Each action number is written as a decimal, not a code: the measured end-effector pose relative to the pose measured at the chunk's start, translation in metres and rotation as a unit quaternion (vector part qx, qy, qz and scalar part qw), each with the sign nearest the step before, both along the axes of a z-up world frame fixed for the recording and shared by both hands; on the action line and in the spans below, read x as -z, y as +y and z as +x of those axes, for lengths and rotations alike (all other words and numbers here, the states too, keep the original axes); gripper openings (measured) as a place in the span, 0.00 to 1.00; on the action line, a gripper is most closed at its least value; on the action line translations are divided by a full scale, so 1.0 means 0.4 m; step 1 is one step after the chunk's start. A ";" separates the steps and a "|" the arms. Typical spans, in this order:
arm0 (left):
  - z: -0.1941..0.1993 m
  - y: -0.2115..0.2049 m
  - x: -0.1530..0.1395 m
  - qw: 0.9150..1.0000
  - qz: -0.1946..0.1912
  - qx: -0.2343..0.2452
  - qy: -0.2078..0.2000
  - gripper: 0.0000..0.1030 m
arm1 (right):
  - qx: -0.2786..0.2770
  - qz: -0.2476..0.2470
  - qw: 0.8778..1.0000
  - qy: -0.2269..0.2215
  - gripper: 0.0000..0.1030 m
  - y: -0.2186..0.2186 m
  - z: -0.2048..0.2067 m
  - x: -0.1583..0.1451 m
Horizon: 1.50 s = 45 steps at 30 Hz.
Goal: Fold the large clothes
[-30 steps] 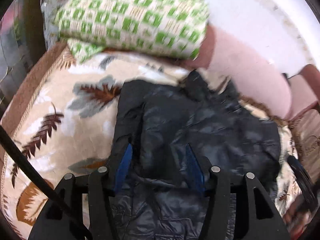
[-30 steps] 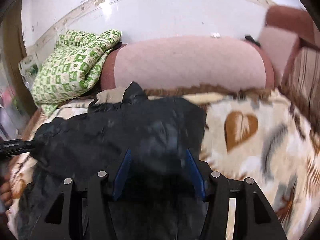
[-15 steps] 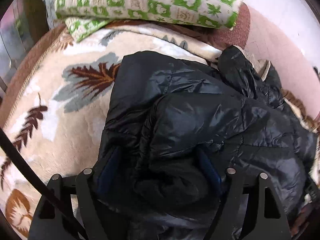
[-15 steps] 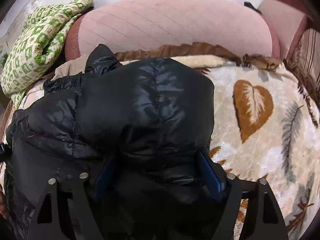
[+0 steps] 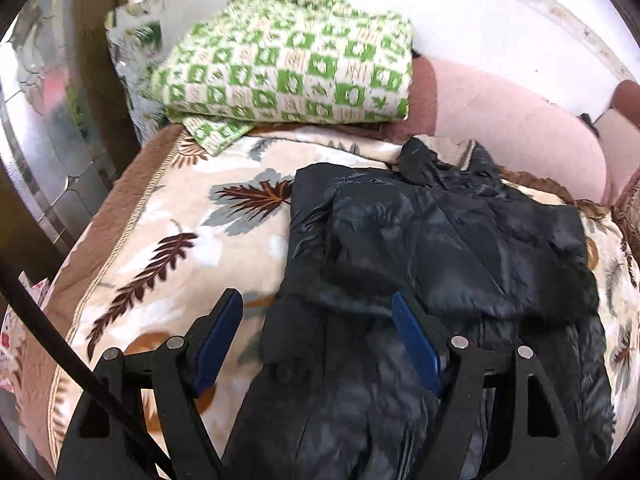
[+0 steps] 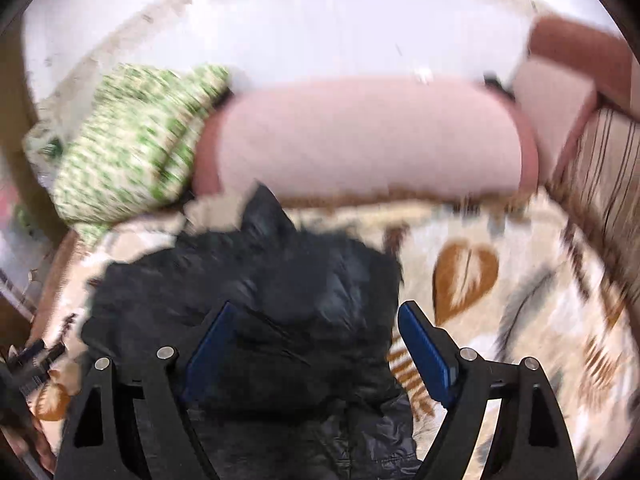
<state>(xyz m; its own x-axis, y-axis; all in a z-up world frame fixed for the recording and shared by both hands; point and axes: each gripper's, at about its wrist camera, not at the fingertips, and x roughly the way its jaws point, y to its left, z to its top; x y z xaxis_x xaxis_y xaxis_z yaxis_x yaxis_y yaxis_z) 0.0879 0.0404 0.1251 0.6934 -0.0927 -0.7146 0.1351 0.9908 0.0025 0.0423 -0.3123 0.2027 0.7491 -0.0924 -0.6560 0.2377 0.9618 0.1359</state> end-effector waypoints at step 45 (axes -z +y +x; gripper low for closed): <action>-0.022 -0.005 0.194 0.998 -0.027 0.043 0.040 0.74 | 0.034 0.016 0.984 0.173 0.45 0.034 0.866 0.410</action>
